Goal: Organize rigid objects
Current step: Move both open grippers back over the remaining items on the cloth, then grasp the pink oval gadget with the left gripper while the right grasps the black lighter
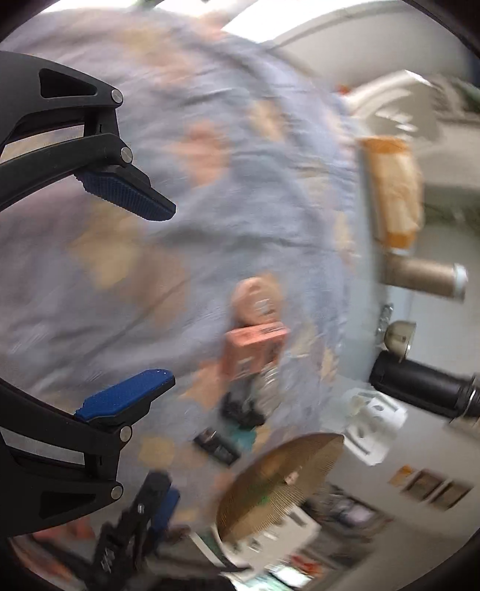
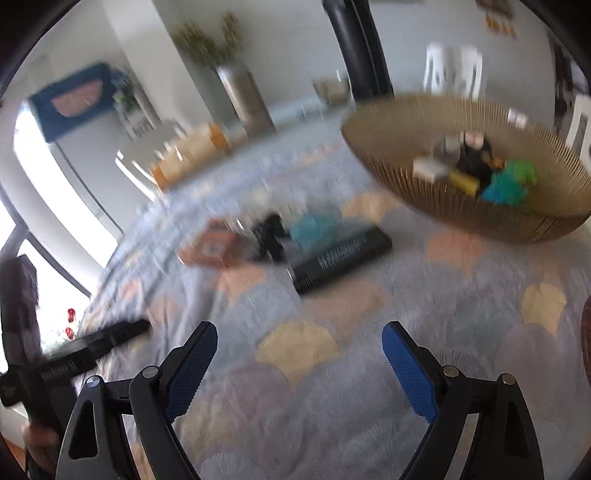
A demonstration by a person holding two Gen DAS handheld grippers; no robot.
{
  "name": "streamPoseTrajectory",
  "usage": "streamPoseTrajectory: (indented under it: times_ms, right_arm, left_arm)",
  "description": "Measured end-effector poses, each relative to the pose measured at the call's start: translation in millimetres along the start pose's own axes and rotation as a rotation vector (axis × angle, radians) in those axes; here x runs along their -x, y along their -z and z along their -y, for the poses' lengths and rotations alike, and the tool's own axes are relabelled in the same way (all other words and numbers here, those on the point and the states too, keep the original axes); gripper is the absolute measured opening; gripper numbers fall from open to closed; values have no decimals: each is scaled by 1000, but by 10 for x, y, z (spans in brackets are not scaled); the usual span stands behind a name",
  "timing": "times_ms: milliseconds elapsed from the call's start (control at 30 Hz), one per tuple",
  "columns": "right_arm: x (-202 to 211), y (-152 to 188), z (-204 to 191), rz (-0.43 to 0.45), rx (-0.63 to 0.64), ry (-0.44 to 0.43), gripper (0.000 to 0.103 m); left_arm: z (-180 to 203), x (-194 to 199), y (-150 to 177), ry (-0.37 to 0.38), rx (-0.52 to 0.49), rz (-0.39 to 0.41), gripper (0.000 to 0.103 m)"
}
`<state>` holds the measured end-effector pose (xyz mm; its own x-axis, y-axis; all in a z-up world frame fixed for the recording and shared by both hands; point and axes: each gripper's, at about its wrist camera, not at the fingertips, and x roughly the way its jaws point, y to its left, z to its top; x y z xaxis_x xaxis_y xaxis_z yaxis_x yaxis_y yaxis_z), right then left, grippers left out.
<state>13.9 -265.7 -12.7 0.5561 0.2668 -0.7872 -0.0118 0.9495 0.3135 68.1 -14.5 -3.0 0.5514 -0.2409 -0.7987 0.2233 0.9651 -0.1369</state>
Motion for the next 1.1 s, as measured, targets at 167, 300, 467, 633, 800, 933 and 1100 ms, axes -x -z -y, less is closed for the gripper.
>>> streamPoseTrajectory:
  times_ms: [167, 300, 467, 633, 800, 933, 1100]
  right_arm:
    - [-44, -195, 88, -19, -57, 11, 81]
    - [-226, -194, 73, -36, -88, 30, 82]
    - [-354, -273, -86, 21, -113, 189, 82]
    - [-531, -360, -281, 57, -51, 390, 74]
    - [-450, -333, -244, 81, -31, 407, 37]
    - [-364, -235, -188, 87, -18, 398, 29]
    - [-236, 64, -302, 67, 54, 330, 27]
  left_arm:
    - [39, -408, -323, -17, -150, -61, 78]
    - [139, -675, -362, 8, -232, -91, 77]
    - [238, -763, -425, 21, -262, -50, 77]
    - [333, -762, -446, 37, -280, -12, 43]
    - [363, -639, -318, 12, -278, 2, 32]
    - [272, -359, -108, 11, -230, 26, 32]
    - [88, -22, 195, 27, -140, 46, 32]
